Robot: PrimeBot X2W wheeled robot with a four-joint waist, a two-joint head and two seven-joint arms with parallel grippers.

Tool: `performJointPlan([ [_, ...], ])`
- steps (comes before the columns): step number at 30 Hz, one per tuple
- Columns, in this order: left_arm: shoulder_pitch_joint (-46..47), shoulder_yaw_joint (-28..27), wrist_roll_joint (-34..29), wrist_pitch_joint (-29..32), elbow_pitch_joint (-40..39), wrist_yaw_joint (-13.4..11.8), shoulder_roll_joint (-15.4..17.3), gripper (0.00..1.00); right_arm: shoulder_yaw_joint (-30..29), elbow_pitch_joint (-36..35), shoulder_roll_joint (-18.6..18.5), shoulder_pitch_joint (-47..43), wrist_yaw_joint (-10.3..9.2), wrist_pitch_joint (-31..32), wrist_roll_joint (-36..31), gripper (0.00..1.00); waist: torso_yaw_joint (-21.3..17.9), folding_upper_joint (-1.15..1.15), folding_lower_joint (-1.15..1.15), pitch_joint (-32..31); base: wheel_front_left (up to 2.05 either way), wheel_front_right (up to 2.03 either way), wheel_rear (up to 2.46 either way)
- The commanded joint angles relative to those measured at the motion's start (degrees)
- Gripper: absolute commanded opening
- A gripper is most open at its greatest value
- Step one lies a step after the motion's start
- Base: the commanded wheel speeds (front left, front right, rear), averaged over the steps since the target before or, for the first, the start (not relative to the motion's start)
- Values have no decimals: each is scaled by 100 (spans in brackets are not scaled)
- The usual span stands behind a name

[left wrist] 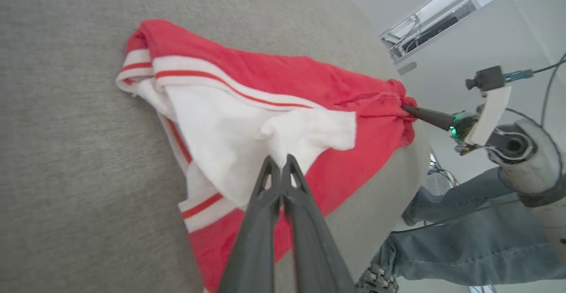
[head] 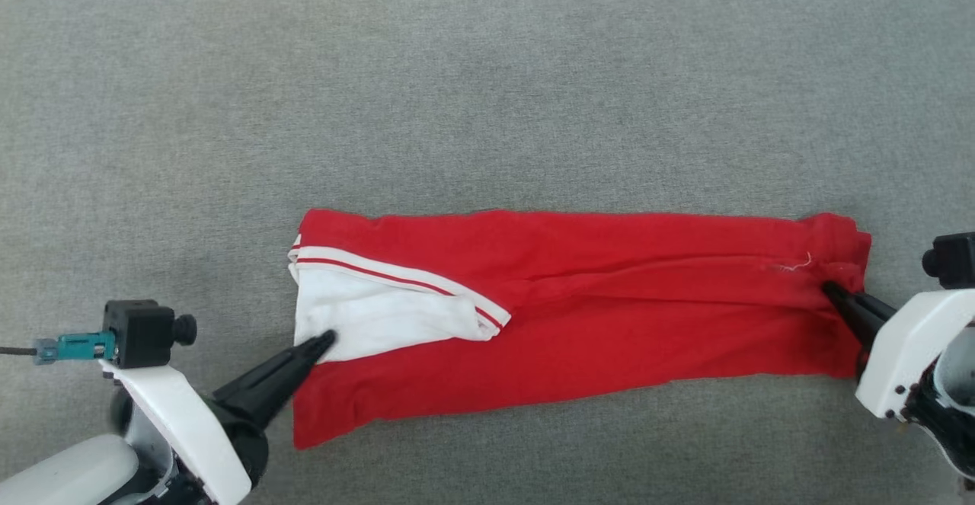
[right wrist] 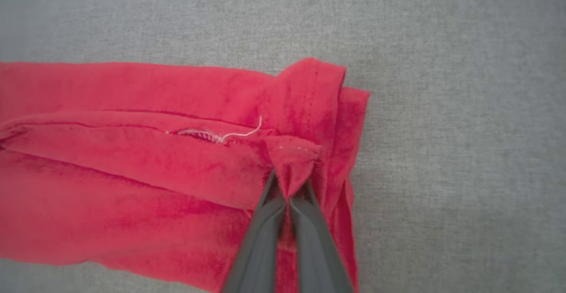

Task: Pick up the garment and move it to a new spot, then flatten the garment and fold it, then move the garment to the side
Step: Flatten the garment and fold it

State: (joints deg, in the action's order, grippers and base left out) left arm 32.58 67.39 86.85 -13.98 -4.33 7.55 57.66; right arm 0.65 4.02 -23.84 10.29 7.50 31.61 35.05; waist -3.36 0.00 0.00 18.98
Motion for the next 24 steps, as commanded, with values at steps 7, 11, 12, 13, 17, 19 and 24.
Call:
performJointPlan([
  [7, 46, 126, -203, -66, 579, -12, -311, 16, -43, 501, 125, 272, -3, -318, -179, 87, -6, 0, 0, -35, 0, 0, 0],
  [11, -200, -67, -326, -116, 690, -12, -468, 100, -362, 471, 89, 90, -3, -313, -75, 100, 146, 0, 0, -177, 0, 0, 0],
  [12, -264, -175, -328, -122, 696, -12, -533, 100, -435, 480, 71, 51, -3, -289, -66, 100, 196, 0, 0, -208, 0, 0, 0],
  [13, -338, -362, -313, -125, 709, -12, -602, 100, -509, 497, 66, 17, -3, -258, -86, 100, 253, 0, 0, -236, 0, 0, 0],
  [17, -887, -1208, -512, -125, 910, -13, -1021, 100, -786, 781, 227, 11, -2, -142, -36, 100, 497, 0, 0, -350, 0, 0, 0],
  [19, -1182, -1620, -812, -125, 1058, -13, -1304, 100, -864, 986, 279, 68, -2, -83, -29, 100, 615, 0, 0, -398, 0, 0, 0],
  [24, -1865, -2838, -1511, -127, 1407, -13, -2045, 100, -938, 1545, 394, 128, -2, 35, 50, 100, 913, 0, 0, -505, 0, 0, 0],
])
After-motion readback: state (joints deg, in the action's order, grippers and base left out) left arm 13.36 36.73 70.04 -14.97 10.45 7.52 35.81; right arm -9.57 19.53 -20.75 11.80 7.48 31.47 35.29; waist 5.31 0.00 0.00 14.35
